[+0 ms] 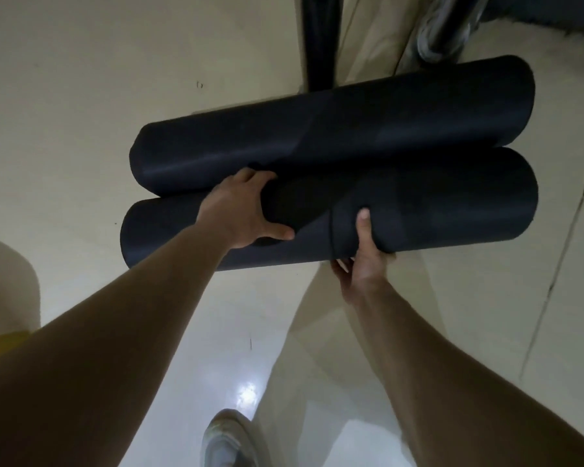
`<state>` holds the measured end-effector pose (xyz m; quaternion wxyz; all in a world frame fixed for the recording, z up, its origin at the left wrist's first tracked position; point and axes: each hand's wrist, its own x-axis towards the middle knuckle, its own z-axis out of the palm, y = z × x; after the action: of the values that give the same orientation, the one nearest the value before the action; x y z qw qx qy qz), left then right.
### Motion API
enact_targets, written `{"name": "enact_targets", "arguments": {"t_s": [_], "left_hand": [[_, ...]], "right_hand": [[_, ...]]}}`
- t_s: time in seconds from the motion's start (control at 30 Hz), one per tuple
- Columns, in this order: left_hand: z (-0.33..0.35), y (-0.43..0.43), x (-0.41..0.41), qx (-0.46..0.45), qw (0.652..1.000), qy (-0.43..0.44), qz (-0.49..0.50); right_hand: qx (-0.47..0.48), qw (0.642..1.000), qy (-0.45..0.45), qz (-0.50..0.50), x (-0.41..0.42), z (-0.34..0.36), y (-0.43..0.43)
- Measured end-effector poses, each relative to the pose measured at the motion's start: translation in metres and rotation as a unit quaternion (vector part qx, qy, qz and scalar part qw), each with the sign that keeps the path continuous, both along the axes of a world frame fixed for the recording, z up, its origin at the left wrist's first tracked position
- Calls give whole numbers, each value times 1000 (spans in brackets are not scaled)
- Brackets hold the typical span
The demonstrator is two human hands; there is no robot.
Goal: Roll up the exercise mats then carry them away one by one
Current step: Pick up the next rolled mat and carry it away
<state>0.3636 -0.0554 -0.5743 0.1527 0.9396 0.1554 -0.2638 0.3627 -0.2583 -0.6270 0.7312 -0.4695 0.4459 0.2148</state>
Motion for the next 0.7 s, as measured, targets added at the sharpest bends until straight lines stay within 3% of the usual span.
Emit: {"name": "enact_targets", "arguments": {"t_s": [0.2, 0.5, 0.7], "left_hand": [[-5, 7, 6, 2, 999, 6, -47], [-7, -15, -5, -9, 994, 96, -54], [5, -14, 0, -125, 981, 143, 38]], "right_hand": [[43, 996, 23, -69, 4, -6, 17], [51, 998, 27, 19, -11, -12, -19], [44, 998, 45, 24, -9, 0, -18]]}}
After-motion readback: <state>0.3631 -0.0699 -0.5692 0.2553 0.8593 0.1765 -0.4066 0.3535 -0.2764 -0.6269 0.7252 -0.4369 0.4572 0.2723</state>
